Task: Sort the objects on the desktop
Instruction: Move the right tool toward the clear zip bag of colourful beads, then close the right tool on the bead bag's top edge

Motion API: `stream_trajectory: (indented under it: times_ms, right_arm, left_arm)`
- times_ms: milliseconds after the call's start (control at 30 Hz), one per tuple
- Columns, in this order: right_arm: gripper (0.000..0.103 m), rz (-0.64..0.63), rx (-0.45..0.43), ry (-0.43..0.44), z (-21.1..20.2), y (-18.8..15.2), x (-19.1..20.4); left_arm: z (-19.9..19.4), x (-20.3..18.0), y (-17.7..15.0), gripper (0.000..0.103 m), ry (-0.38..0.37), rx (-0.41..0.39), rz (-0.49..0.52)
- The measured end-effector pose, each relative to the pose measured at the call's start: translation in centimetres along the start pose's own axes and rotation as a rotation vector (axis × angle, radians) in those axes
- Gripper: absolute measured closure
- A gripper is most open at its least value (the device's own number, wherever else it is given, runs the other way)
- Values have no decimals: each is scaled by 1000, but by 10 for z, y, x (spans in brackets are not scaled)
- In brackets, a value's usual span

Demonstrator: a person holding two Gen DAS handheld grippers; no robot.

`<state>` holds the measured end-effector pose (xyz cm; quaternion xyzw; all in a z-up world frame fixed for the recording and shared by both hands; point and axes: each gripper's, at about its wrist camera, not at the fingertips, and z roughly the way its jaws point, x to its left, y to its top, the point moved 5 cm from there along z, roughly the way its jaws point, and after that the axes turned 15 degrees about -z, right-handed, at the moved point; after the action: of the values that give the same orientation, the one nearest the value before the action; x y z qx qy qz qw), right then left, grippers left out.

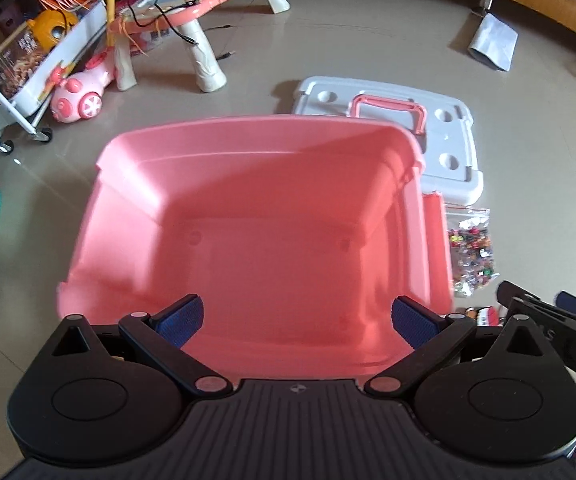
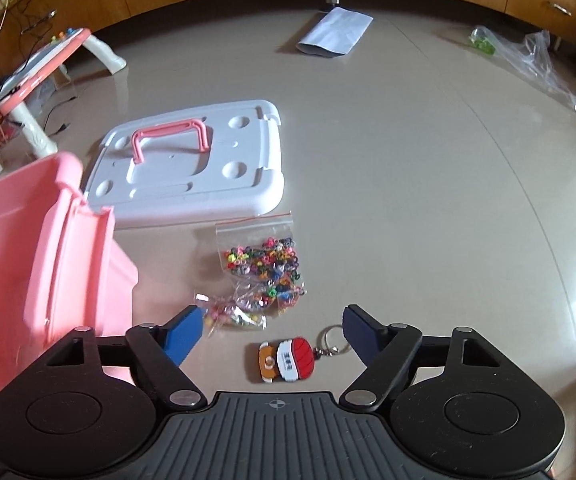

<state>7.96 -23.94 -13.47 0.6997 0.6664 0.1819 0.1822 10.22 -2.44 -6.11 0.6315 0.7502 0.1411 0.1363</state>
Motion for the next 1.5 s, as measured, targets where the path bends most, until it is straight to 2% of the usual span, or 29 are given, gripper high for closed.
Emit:
stream_trajectory:
  times_ms: [200, 367, 667, 800, 933, 1233, 1500]
  right_arm:
    - [44, 14, 1, 27, 20, 10, -9]
    - [46, -2, 26, 46, 42, 19, -10]
    - [52, 5, 52, 105, 80, 29, -2]
    - [54, -15, 70, 81, 95, 31, 0]
    - [57, -16, 92, 89, 106, 28, 0]
    - [60, -30, 109, 68, 120, 25, 5]
    - [74, -63, 107, 34, 120, 24, 6]
  left_arm:
    - [3, -21, -2, 0, -25, 4, 37]
    - [8, -36, -1, 0, -40, 8, 52]
    - [15, -43, 3, 0, -20, -7, 64]
    - [19, -41, 4, 0, -8, 1, 55]
    - [20, -44, 4, 0, 45, -32, 106]
    - [23, -42, 3, 0, 8, 3, 81]
    - [24, -34, 3, 0, 9, 19, 50]
